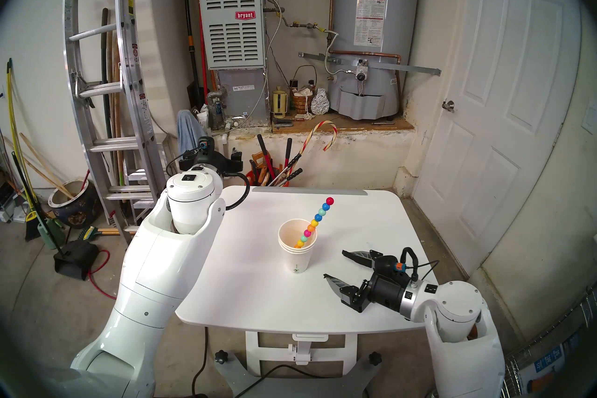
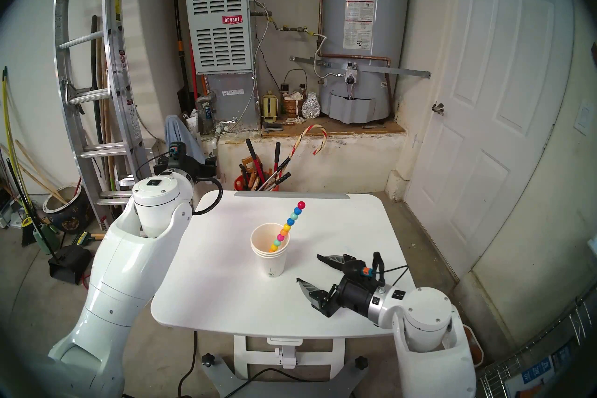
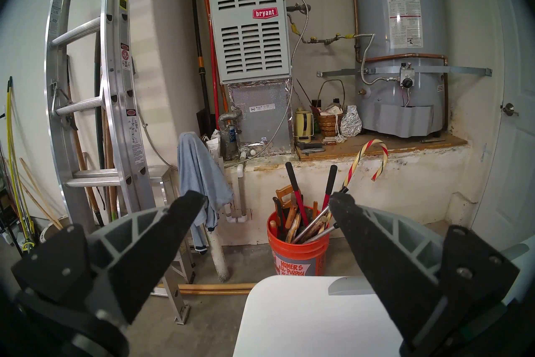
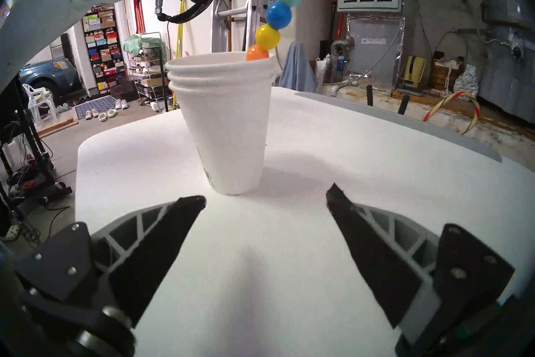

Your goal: Switch the marker to another color

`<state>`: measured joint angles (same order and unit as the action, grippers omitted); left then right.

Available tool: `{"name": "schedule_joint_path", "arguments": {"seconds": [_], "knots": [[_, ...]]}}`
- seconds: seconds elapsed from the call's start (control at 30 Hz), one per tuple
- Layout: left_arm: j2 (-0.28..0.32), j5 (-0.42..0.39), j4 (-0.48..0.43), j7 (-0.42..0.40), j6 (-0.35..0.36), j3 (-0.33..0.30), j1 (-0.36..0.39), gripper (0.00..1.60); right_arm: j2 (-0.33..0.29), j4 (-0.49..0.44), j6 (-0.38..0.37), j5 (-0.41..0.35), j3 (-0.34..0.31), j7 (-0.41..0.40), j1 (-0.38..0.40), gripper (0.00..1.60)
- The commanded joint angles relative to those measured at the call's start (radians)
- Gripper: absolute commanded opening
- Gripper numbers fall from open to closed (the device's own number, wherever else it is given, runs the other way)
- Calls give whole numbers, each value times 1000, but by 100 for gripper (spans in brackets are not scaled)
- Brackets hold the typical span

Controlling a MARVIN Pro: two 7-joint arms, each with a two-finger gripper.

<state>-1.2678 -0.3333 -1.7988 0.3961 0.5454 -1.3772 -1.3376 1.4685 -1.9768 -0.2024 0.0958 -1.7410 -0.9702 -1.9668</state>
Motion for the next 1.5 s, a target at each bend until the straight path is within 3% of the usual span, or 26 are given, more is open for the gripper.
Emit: {"name": "schedule_joint_path", "arguments": {"seconds": [0.0,0.17,0.3,0.47,0.97,1.07,1.2,1.47], "knots": [[-1,2,-18,0,-9,-2,18,160,41,-91,68,-57,-84,27,-77,160],[-1,2,-18,0,-9,-2,18,160,64,-82,127,-98,-134,44,-54,160],[-1,2,-18,0,-9,-2,18,160,67,-49,142,-129,-157,58,14,160],[-1,1,-17,0,-8,-2,18,160,22,-46,147,-132,-159,113,73,160],[0,0,-17,1,-7,-1,18,160,-75,-75,4,-190,-131,238,229,160],[0,0,-17,1,-8,-1,18,160,-101,-54,-21,-182,-94,231,257,160],[0,0,-18,1,-9,-1,18,160,-86,-51,-65,-181,-71,218,293,160],[0,0,-18,1,-9,-1,18,160,-97,-94,-97,-234,-86,160,276,160]]}}
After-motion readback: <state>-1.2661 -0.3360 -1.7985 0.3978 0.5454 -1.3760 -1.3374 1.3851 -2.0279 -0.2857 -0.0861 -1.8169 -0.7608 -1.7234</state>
